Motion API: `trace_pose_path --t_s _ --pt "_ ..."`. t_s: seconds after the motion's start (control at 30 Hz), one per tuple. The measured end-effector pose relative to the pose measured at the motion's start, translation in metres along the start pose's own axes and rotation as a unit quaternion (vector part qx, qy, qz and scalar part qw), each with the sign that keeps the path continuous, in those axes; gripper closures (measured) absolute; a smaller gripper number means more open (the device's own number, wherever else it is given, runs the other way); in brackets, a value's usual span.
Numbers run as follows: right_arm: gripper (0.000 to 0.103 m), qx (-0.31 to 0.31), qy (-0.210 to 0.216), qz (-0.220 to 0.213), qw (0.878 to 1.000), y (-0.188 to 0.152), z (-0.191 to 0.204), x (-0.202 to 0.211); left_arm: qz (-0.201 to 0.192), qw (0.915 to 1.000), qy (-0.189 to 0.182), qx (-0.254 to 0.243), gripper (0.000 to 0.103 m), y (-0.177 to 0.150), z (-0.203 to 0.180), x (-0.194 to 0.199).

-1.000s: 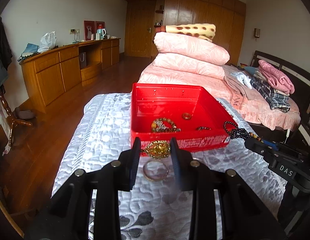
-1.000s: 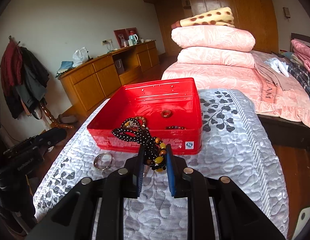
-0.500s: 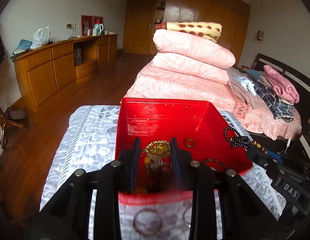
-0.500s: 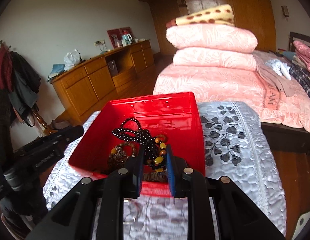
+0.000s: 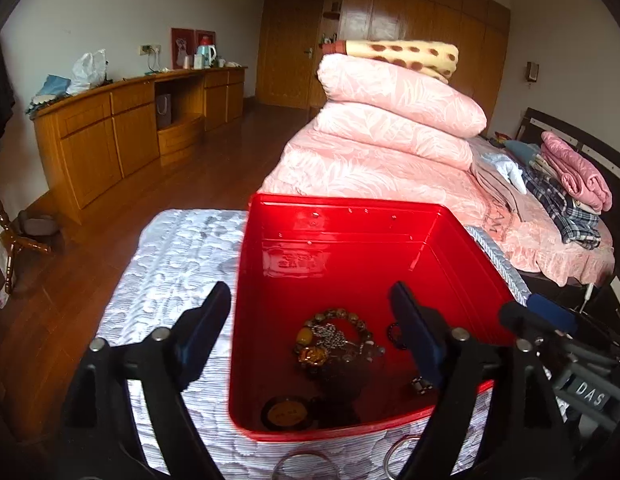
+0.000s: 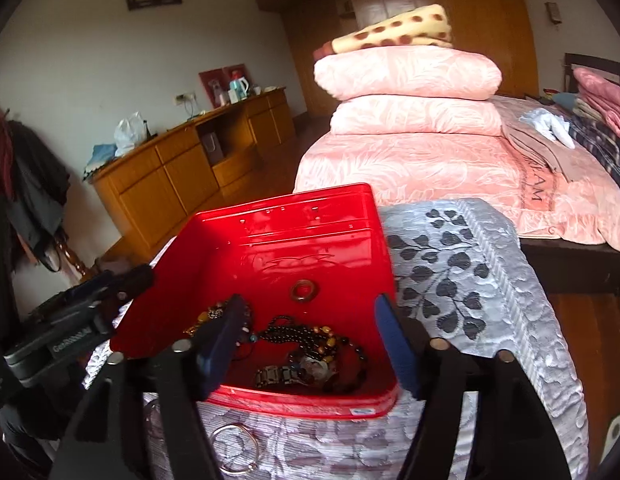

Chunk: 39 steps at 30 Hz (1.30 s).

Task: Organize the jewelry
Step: 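Carry the necklace and pendant into the red tin while both tools open, then withdraw both open tools from the tin toward the silver rings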

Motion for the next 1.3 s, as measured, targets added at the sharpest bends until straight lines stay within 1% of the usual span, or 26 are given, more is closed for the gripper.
trace_pose_path --t_s 0.03,0.07,0.13,0.2,0.33,0.47,0.63,0.83,1.07,1.2,1.3 --pt "0.025 -0.004 -0.003 -0.004 1.000 -0.002 -0.003 0.004 -0.004 1.0000 0.003 -0.001 0.017 0.000 0.001 0.004" --pt "0.024 -0.006 -0.004 -0.006 1.000 -0.003 -0.004 0.007 -0.010 0.9999 0.006 -0.001 0.014 -0.001 0.003 0.009" --pt "0.016 -0.013 -0.002 -0.013 1.000 -0.007 -0.008 0.016 -0.019 0.9997 0.012 -0.003 0.013 0.000 0.005 0.018" --pt "0.010 -0.021 -0.008 -0.018 1.000 -0.011 -0.011 0.026 -0.034 0.9992 0.022 -0.007 0.008 -0.004 0.008 0.032" --pt "0.006 -0.034 -0.019 -0.018 0.999 -0.019 -0.015 0.042 -0.049 0.9979 0.039 -0.015 0.005 -0.017 0.017 0.057" --pt "0.006 -0.029 -0.022 -0.006 0.999 -0.034 -0.012 0.056 -0.052 0.9970 0.054 -0.018 0.005 -0.033 0.025 0.079" --pt "0.006 0.003 -0.030 0.015 0.999 -0.056 0.002 0.068 -0.040 0.9977 0.052 -0.015 0.005 -0.055 0.032 0.101" --pt "0.006 0.023 -0.023 0.039 0.999 -0.080 0.016 0.075 -0.027 0.9979 0.053 -0.026 0.005 -0.079 0.031 0.117" --pt "0.006 0.028 -0.026 0.068 0.997 -0.100 0.024 0.072 -0.006 0.9980 0.054 -0.032 0.005 -0.103 0.031 0.123" --pt "0.006 0.028 -0.024 0.081 0.996 -0.106 0.026 0.067 0.011 0.9975 0.060 -0.038 0.005 -0.115 0.031 0.118" --pt "0.006 0.030 -0.021 0.084 0.996 -0.108 0.028 0.064 0.017 0.9973 0.061 -0.037 0.005 -0.118 0.032 0.115"
Point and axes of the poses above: each gripper's, at about its wrist camera, not at the fingertips, and x roughly against the way its jaws point, z to its left, y to its top, the point moved 1 cm from there along -x, roughly the way its jaws point, and after that the axes turned 4 degrees about -z, right-handed, at the moved point
